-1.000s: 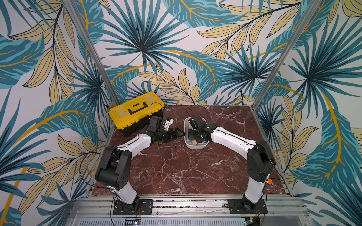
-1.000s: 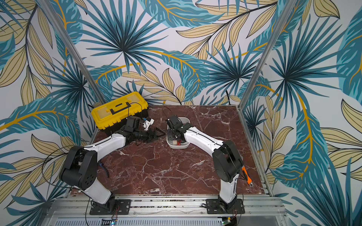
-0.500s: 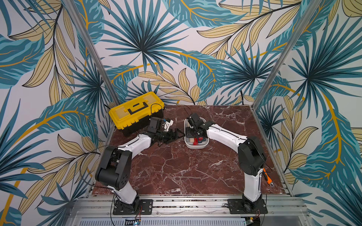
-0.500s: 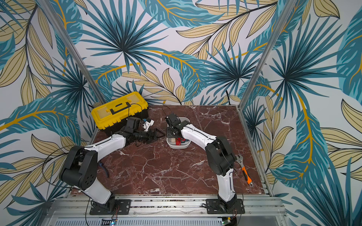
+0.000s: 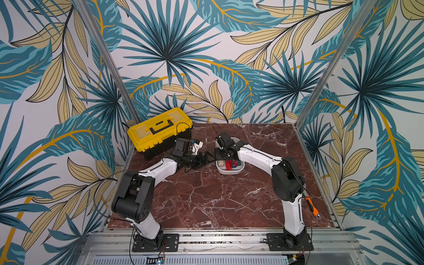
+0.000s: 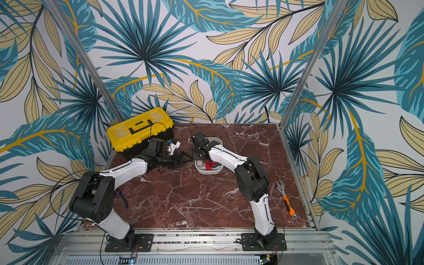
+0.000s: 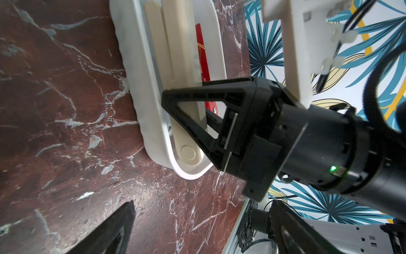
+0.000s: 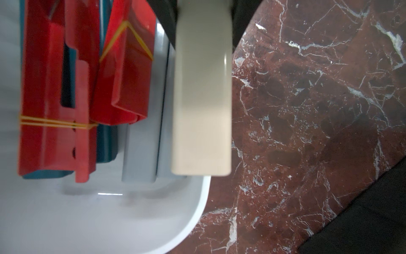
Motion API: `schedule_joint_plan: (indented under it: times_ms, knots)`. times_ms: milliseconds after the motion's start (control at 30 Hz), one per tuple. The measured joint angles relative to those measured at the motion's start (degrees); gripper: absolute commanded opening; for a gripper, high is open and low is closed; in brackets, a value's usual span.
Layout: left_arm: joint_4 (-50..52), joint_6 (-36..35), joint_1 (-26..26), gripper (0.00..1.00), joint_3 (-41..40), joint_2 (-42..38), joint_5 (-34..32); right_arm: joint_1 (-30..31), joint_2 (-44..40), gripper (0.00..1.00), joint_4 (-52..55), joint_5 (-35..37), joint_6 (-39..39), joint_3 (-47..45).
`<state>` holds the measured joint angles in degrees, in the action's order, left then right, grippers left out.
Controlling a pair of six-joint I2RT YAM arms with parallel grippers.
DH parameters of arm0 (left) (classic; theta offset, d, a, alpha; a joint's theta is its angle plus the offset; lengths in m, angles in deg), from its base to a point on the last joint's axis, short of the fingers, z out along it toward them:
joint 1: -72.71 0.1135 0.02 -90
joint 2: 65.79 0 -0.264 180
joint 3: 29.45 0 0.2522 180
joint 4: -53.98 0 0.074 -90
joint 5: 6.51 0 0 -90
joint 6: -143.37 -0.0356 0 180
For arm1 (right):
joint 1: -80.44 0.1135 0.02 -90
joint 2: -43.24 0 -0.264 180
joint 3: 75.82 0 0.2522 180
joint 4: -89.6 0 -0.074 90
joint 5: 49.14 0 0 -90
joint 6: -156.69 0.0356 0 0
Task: Put the pruning pliers into the storage box
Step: Place the pruning pliers in the storage box.
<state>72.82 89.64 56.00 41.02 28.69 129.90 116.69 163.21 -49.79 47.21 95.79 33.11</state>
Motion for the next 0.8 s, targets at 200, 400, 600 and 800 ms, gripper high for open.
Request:
schedule_joint_plan:
  times_ms: [200, 400, 600, 800]
  knots:
    - [-0.42, 0.24, 0.00, 1.00, 0.00, 0.00, 0.13, 0.07, 0.46, 0.00, -0.17, 1.03, 0.04, 0.59]
    - [-1.25, 0.48, 0.00, 1.00, -0.11, 0.02, 0.42, 0.04, 0.52, 0.00, 0.26, 3.85, -0.13, 0.76]
    - [-1.90, 0.72, 0.02, 1.00, -0.11, 0.02, 0.98, -0.33, 0.55, 0.00, 1.99, 6.88, -0.44, 0.76]
    - [-2.36, 0.85, 0.04, 1.00, -0.11, 0.02, 1.20, -0.48, 1.53, 0.00, 1.62, 7.10, -0.37, 0.76]
